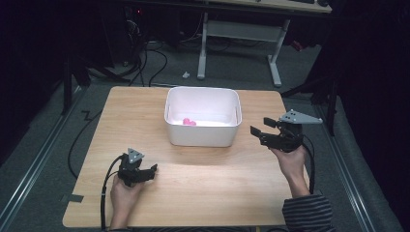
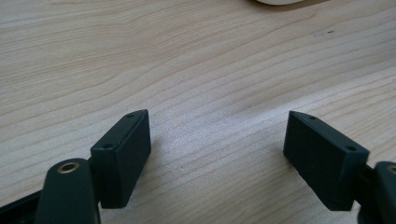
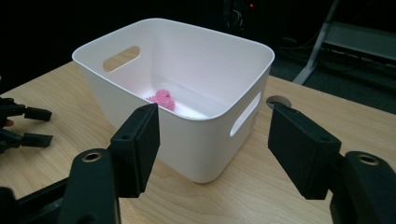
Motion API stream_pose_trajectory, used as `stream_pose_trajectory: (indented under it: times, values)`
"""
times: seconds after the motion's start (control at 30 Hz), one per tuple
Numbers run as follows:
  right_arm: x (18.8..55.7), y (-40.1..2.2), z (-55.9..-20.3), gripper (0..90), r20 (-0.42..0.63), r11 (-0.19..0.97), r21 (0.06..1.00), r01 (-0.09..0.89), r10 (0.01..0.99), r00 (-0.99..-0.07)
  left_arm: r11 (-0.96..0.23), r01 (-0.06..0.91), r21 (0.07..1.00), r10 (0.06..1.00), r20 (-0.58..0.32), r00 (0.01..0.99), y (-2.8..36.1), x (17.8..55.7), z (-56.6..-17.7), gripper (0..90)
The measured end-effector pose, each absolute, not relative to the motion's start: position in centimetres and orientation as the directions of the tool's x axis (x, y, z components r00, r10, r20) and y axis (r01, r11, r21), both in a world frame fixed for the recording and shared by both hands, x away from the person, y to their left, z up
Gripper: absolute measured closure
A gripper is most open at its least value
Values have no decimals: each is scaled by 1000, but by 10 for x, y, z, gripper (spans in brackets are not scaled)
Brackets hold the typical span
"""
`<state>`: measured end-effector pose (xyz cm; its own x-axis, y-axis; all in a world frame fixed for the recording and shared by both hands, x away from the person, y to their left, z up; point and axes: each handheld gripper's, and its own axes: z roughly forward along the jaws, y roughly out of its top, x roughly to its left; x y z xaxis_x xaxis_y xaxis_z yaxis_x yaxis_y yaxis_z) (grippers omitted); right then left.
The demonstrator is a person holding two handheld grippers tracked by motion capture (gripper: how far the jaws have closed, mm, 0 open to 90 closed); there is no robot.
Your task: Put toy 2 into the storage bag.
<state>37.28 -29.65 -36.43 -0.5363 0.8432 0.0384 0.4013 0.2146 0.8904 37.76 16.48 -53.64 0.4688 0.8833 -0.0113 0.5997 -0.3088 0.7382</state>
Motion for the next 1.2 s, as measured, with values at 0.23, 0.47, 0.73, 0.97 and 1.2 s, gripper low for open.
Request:
stream_pose_trajectory:
  times: [0.23, 0.47, 0.73, 0.97, 1.2]
  values:
    - [359, -297, -364, 347, 19, 218, 899, 379, 847, -532, -309, 600, 738, 883, -11, 469, 165, 378, -536, 232]
    - [349, -306, -368, 349, 34, 189, 908, 374, 857, -515, -309, 600, 738, 883, -11, 469, 165, 378, -536, 232]
    - [336, -315, -377, 350, 46, 166, 911, 377, 868, -495, -309, 600, 738, 883, -11, 469, 165, 378, -536, 232]
    - [327, -320, -385, 351, 56, 151, 913, 379, 874, -483, -309, 600, 738, 883, -11, 469, 165, 378, -536, 232]
    - [319, -324, -396, 352, 77, 129, 913, 386, 877, -475, -309, 600, 738, 883, -11, 469, 165, 378, -536, 232]
